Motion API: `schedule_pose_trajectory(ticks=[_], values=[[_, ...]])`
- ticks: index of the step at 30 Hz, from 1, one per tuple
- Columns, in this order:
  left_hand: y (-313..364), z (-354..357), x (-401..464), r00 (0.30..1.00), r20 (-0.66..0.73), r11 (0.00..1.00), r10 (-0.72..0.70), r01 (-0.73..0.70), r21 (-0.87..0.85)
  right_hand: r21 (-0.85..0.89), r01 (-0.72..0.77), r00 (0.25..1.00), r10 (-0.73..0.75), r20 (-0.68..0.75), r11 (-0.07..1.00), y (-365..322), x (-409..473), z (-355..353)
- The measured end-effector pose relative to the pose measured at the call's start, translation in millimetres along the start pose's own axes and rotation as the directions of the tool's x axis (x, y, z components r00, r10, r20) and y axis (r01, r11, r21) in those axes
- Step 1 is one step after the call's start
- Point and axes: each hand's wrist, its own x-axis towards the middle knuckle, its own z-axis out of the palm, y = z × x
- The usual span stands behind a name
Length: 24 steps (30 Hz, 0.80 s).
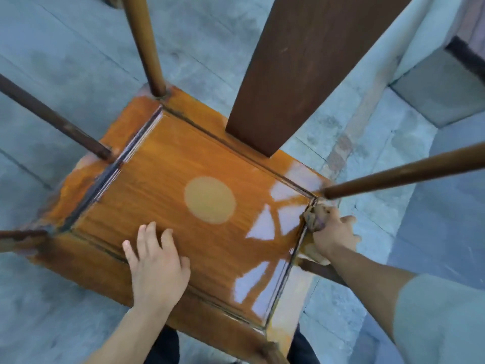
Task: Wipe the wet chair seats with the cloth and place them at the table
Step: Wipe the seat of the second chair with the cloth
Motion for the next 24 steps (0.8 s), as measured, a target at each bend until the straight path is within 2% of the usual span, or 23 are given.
schedule_pose_trajectory(ticks=[2, 5, 7, 10, 11, 13, 15, 16, 18, 20, 22, 24], values=[[-21.6, 3.4, 1.1, 0.996, 0.057, 0.997, 0.066, -0.067, 0.031, -0.026, -0.020, 0.998, 0.018, -0.060, 0.999, -14.1, -17.2, 14.2], [-54.8, 2.8, -6.4, 0.955, 0.137, 0.954, 0.261, -0.278, 0.117, -0.141, 0.075, 0.984, -0.096, -0.148, 0.987, -39.5, -54.8, 37.0], [-74.8, 0.5, -7.6, 0.914, 0.167, 0.907, 0.370, -0.394, 0.149, -0.185, 0.164, 0.968, -0.194, -0.156, 0.969, -47.8, -78.8, 53.5], [-91.8, -4.2, -6.6, 0.873, 0.222, 0.863, 0.435, -0.475, 0.175, -0.221, 0.300, 0.934, -0.333, -0.128, 0.928, -46.9, -107.9, 71.4], [-93.3, -8.2, -5.3, 0.858, 0.244, 0.850, 0.453, -0.498, 0.174, -0.199, 0.302, 0.938, -0.328, -0.114, 0.932, -41.8, -117.7, 76.9], [-97.5, -13.1, -3.6, 0.853, 0.272, 0.847, 0.445, -0.500, 0.182, -0.049, 0.203, 0.975, -0.206, -0.082, 0.978, -32.1, -139.4, 93.5], [-94.5, -19.9, -6.4, 0.854, 0.331, 0.859, 0.401, -0.476, 0.187, 0.146, -0.042, 0.999, 0.042, 0.002, 0.988, -18.9, -162.2, 108.5], [-91.3, -23.7, -7.8, 0.855, 0.342, 0.860, 0.390, -0.471, 0.197, 0.193, -0.160, 0.987, 0.151, 0.060, 0.968, -12.5, -171.5, 112.4], [-86.5, -29.0, -7.5, 0.861, 0.356, 0.863, 0.364, -0.455, 0.218, 0.180, -0.319, 0.943, 0.292, 0.160, 0.931, -9.1, -177.1, 110.7], [-78.7, -37.5, -3.6, 0.849, 0.398, 0.870, 0.347, -0.450, 0.201, 0.287, -0.504, 0.859, 0.437, 0.267, 0.815, -2.9, -166.3, 98.8], [-74.1, -44.4, 9.0, 0.853, 0.364, 0.867, 0.373, -0.460, 0.191, 0.429, -0.592, 0.806, 0.518, 0.287, 0.683, 0.7, -156.9, 91.9], [-68.7, -51.5, 26.2, 0.861, 0.313, 0.877, 0.400, -0.459, 0.143, 0.415, -0.592, 0.803, 0.550, 0.230, 0.691, -3.0, -160.2, 96.6]])
